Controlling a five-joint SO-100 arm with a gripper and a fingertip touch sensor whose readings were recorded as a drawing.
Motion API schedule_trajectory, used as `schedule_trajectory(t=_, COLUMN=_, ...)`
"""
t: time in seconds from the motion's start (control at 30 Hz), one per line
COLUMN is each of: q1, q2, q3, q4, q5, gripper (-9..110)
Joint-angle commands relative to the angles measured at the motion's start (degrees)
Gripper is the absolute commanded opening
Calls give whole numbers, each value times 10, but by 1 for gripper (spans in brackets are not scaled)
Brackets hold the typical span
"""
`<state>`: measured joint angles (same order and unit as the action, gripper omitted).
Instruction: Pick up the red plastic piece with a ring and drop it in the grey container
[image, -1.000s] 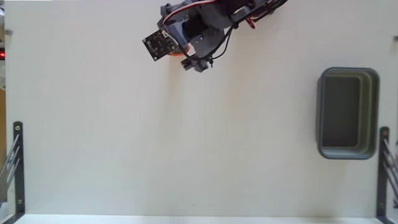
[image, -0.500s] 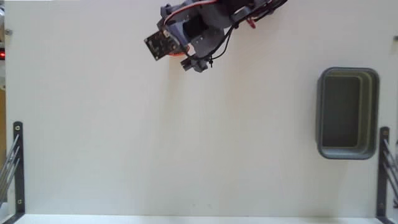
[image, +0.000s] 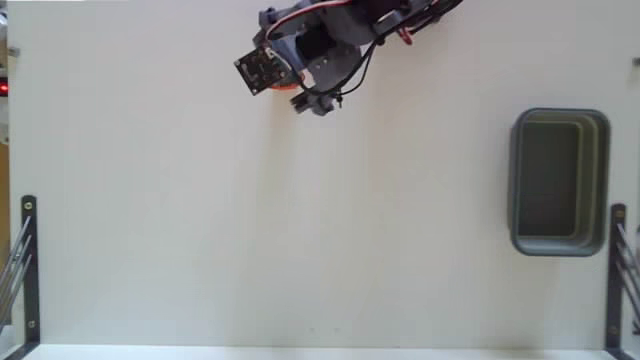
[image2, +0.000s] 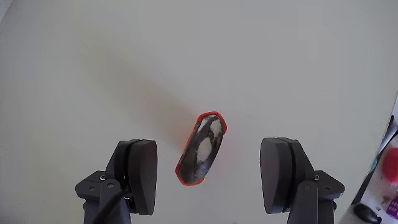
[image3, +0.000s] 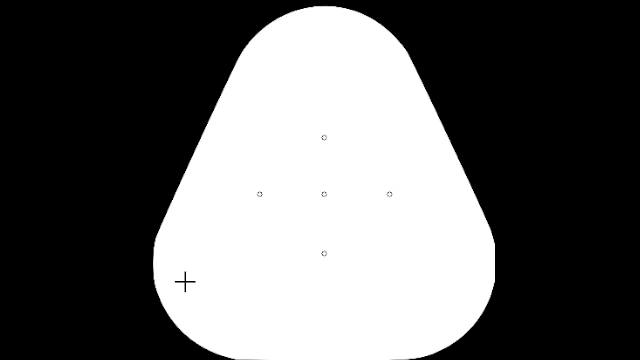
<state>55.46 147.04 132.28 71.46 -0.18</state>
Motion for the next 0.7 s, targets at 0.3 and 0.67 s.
schedule_trajectory(t=0.3, q1=8, q2=33, q3=35, q4=-25, q5=2, gripper=110)
schedule_trajectory(t=0.67, q1=8, q2=42, q3=62, q4=-43, q5=2, gripper=110)
